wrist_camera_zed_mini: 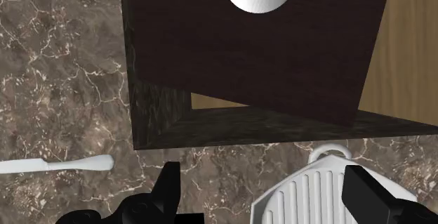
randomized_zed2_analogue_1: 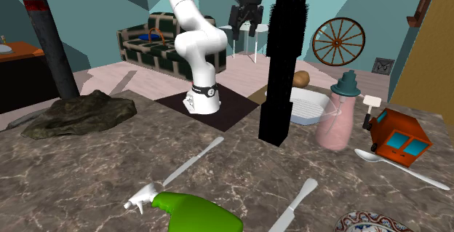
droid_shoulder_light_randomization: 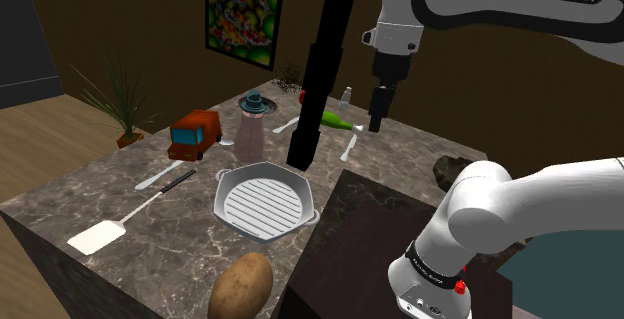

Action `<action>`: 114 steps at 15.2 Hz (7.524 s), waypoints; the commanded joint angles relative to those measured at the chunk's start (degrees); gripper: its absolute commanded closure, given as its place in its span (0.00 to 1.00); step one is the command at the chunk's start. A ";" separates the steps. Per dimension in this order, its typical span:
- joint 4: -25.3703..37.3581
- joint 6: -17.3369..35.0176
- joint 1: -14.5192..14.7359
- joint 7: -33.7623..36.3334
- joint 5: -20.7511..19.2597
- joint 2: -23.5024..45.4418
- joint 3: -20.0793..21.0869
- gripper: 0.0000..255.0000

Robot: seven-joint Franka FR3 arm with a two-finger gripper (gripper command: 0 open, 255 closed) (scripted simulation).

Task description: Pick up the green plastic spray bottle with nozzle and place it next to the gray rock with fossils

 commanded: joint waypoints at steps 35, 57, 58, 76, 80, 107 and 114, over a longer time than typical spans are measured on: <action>25.74 38.07 -8.98 -52.68 7.92 58.68 -31.74 0.00; 39.51 40.58 -16.38 -62.30 18.22 76.67 -28.16 0.00; 39.51 40.58 -16.38 -62.30 18.22 76.67 -28.16 1.00; 41.32 35.44 -15.59 -60.82 16.05 72.99 -29.42 1.00; 42.49 33.02 -15.34 -60.21 15.18 71.58 -29.87 1.00; 22.17 29.53 -12.78 -56.97 0.95 44.19 -34.25 1.00; 7.88 29.89 -16.44 -55.36 -8.18 28.38 -34.40 1.00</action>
